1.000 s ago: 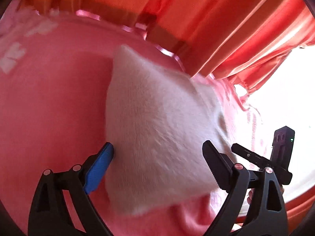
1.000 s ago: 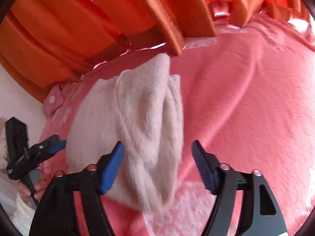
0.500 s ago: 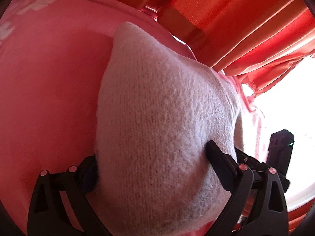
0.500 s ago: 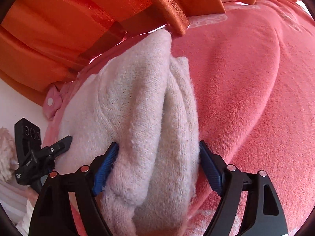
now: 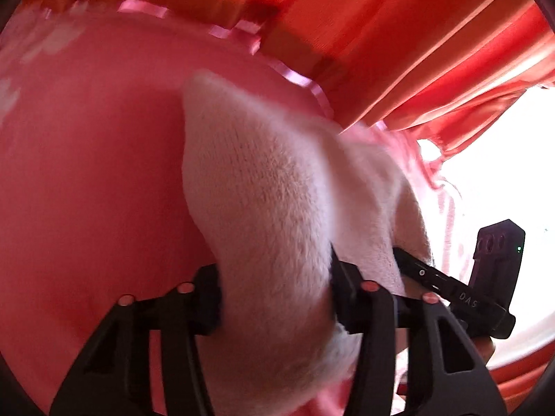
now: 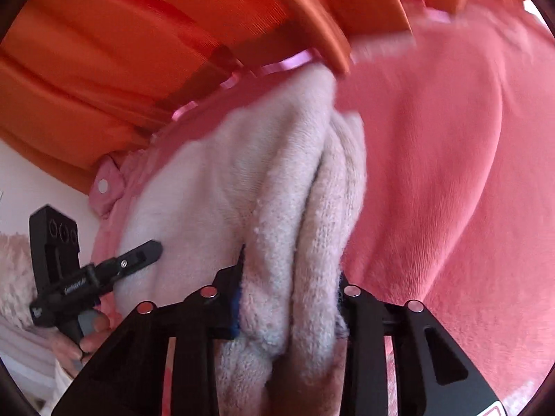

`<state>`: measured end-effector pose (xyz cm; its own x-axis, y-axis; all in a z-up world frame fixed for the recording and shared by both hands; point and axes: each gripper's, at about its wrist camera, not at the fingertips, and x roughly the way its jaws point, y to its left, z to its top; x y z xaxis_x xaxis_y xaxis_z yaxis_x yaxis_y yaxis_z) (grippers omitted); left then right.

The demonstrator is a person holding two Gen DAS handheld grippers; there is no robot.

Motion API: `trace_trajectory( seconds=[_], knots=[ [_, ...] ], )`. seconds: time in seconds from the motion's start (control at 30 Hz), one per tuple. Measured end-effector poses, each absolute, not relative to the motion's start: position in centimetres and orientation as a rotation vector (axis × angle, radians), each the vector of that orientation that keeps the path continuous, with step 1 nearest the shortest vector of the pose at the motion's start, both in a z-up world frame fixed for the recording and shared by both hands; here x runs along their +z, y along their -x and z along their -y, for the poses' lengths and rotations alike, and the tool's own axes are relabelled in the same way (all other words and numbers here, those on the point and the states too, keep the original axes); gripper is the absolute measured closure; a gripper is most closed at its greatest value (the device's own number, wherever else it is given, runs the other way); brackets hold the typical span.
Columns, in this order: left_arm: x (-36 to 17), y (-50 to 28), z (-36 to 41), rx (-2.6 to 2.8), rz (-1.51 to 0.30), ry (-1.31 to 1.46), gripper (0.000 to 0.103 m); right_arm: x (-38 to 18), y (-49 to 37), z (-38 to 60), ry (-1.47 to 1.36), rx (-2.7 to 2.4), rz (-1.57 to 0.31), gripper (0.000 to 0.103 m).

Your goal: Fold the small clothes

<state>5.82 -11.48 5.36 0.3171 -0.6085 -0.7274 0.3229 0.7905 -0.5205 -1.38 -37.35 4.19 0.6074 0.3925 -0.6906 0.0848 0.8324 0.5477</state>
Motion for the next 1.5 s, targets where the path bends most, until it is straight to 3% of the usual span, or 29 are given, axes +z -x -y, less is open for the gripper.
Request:
trace_trajectory(
  seconds=[0.17, 0.43, 0.6, 0.7, 0.73, 0.77, 0.8, 0.9, 0.97, 1.1, 1.17, 1.23, 1.4, 1.43, 1.47, 1.5],
  knots=[
    [14.0, -4.5, 10.8, -0.733, -0.925, 0.271, 0.061, 13.9, 4.2, 36.6, -0.526, 0.194, -0.704, 0.075],
    [30.8, 1.8, 6.6, -0.855, -0.507, 0.172, 0.059, 29.4, 9.9, 32.7, -0.428, 0.262, -0.302, 0.074],
    [34.9, 2.5, 2.3, -0.825, -0.373, 0.186, 0.056, 32.5, 8.9, 30.5, -0.456, 0.346, -0.195, 0.072],
    [32.6, 0.3, 0.1, -0.733, -0.388, 0.208, 0.047, 29.0, 4.6, 28.9, -0.502, 0.338, -0.28, 0.068],
    [31.1, -0.8, -0.4, -0.692, -0.409, 0.207, 0.039, 25.8, 1.9, 28.3, -0.537, 0.331, -0.363, 0.061],
    [28.9, -2.2, -0.7, -0.646, -0.444, 0.204, 0.025, 23.2, -0.2, 27.9, -0.552, 0.319, -0.437, 0.056],
    [25.7, -3.9, -1.1, -0.57, -0.508, 0.193, 0.02, 19.4, -2.6, 27.5, -0.567, 0.289, -0.537, 0.054],
    [14.7, -8.0, -2.3, -0.325, -0.768, 0.181, 0.023, 8.3, -6.1, 26.5, -0.551, 0.06, -0.841, 0.056],
    [9.7, -8.3, -3.9, -0.273, -0.873, 0.265, 0.026, 4.4, -5.4, 26.3, -0.58, 0.063, -0.876, 0.057],
    [4.6, -8.8, -6.2, -0.257, -0.933, 0.482, 0.026, 3.4, -5.6, 26.7, -0.7, 0.126, -0.879, 0.056],
    [4.2, -9.6, -5.8, -0.258, -0.971, 0.503, 0.023, 4.5, -5.9, 26.6, -0.655, 0.111, -0.828, 0.043],
    [4.5, -9.9, -5.2, -0.27, -0.947, 0.471, 0.013, 4.1, -6.3, 26.2, -0.646, 0.099, -0.844, 0.042],
    [2.1, -11.6, -4.8, -0.249, -1.0, 0.468, 0.013, 2.0, -9.4, 24.0, -0.589, 0.13, -0.933, 0.043],
    [1.7, -11.5, -4.8, -0.257, -1.008, 0.474, 0.016, 2.0, -9.8, 23.4, -0.539, 0.125, -0.934, 0.051],
    [1.5, -11.6, -4.7, -0.277, -1.011, 0.477, 0.028, 2.1, -10.2, 22.6, -0.48, 0.137, -0.943, 0.075],
    [1.6, -11.8, -4.5, -0.293, -1.009, 0.459, 0.03, 2.0, -10.4, 22.0, -0.438, 0.148, -0.953, 0.083]
  ],
)
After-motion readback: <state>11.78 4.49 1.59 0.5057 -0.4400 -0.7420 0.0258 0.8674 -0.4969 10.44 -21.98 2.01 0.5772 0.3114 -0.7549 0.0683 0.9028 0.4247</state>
